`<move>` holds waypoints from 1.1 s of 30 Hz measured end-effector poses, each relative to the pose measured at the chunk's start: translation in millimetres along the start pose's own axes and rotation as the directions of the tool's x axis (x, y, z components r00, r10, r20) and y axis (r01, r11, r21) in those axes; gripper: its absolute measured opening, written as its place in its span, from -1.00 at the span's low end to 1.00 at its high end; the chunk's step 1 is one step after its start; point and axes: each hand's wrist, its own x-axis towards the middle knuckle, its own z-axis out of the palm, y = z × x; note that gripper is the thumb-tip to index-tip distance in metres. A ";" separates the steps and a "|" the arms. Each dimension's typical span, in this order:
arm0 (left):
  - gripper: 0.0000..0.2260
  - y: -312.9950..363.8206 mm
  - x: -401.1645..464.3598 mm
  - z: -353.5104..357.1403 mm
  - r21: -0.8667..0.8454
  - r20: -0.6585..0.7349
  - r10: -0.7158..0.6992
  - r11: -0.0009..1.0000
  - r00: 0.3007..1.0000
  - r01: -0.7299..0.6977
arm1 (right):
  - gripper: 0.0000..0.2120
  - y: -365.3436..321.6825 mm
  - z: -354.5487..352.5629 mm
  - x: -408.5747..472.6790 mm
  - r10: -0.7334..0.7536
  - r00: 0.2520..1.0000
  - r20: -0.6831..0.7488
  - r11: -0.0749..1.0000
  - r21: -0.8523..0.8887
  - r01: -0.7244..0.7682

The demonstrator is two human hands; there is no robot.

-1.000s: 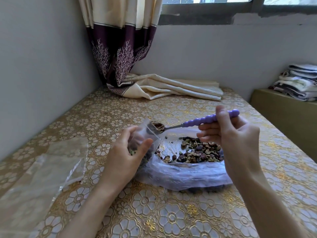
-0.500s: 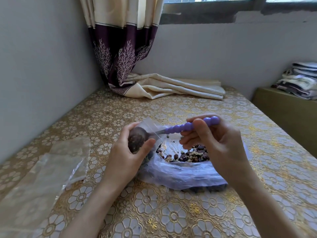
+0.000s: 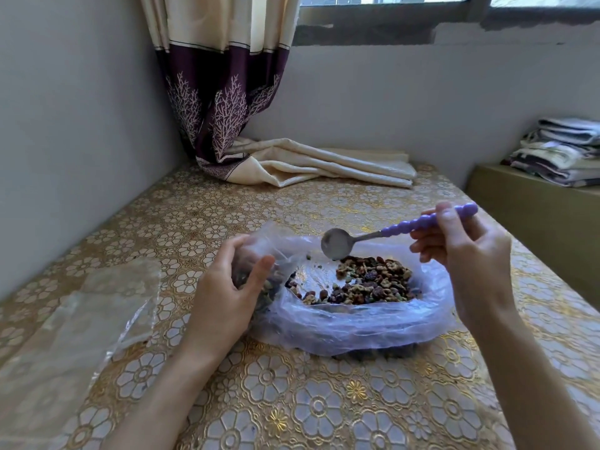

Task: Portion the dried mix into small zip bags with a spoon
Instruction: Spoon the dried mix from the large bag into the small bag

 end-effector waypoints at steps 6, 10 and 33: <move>-0.52 3.2 -1.1 -1.0 -0.004 -0.019 0.031 1.000 0.999 -0.031 | -0.75 13.2 -6.6 6.6 0.002 1.000 0.023 0.979 -0.203 0.003; -0.51 3.7 -1.9 -1.4 -0.004 -0.022 0.041 0.999 0.999 -0.041 | -0.75 15.8 -10.8 10.0 0.063 0.995 0.080 0.957 -0.287 -0.037; -0.55 4.5 -2.1 -0.9 0.000 -0.017 0.044 0.999 0.999 -0.044 | -0.66 12.1 -2.6 4.2 0.310 0.950 0.041 0.940 -0.166 -0.299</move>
